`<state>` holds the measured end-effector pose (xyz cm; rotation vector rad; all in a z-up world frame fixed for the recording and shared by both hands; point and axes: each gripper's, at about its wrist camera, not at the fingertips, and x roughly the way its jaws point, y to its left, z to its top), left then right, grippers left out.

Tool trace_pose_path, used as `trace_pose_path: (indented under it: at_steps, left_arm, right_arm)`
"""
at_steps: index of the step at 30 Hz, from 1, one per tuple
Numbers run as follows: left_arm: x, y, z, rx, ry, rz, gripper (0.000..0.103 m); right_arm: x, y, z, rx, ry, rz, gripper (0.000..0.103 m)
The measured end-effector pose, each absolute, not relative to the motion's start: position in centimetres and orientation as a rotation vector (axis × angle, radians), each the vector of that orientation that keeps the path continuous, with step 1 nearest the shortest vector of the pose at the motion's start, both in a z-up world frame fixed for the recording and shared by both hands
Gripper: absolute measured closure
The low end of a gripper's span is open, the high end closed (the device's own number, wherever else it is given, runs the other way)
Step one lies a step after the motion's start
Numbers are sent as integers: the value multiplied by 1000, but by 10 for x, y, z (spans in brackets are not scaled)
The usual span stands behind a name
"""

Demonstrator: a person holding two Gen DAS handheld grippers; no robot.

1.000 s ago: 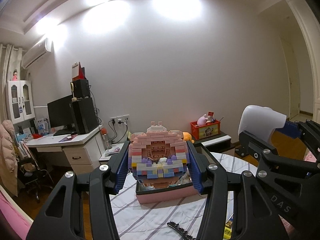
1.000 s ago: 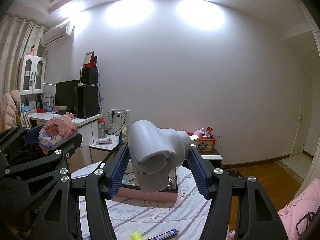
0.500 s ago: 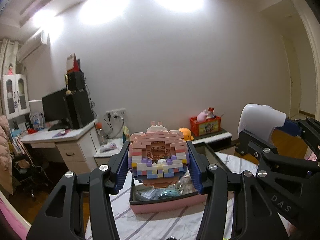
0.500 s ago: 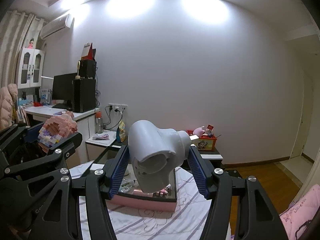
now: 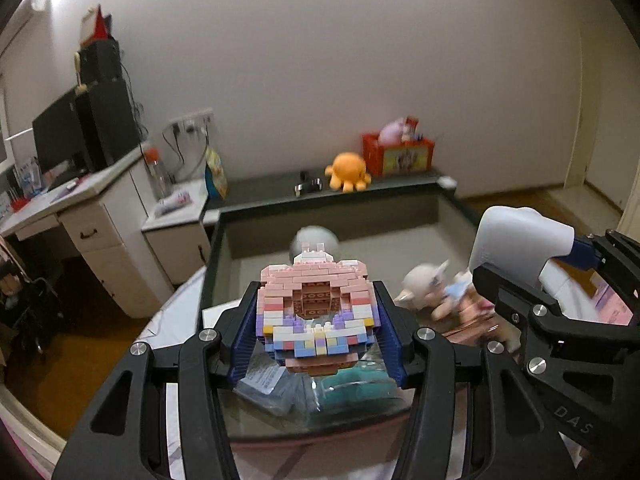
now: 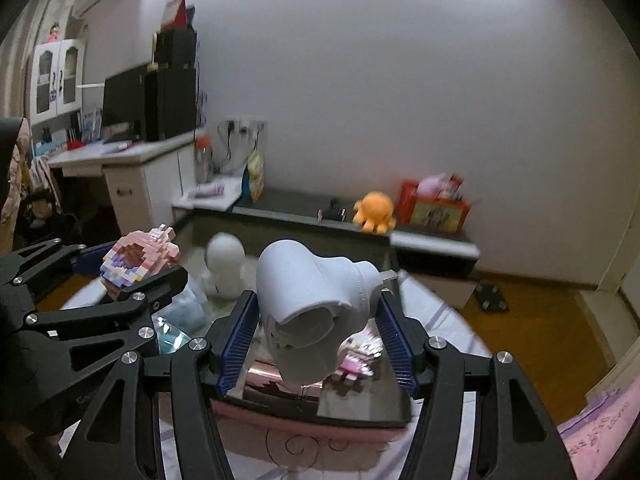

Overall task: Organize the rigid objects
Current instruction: 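Lower both held items into the pink box tray and open both grippers, then withdraw both tools from the tray back toward the remaining items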

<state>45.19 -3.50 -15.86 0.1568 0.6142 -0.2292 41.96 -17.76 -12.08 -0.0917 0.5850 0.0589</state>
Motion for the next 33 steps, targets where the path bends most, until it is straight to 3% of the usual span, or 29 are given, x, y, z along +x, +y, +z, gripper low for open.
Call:
trace_pose_path:
  at_steps: [7, 9, 13, 18, 33]
  left_arm:
    - [474, -31, -174, 132, 659, -226, 47]
    - [481, -26, -174, 147, 656, -183, 31]
    - [475, -13, -164, 94, 649, -189, 21]
    - [451, -1, -142, 85, 592, -164, 8]
    - [271, 9, -54, 68, 252, -96, 0]
  right_arm:
    - [451, -183, -153, -42, 676, 129, 40]
    - [452, -183, -154, -49, 669, 125, 39]
    - [446, -186, -149, -57, 648, 84, 18]
    - [427, -185, -127, -53, 604, 97, 17]
    - [268, -177, -43, -62, 352, 91, 16]
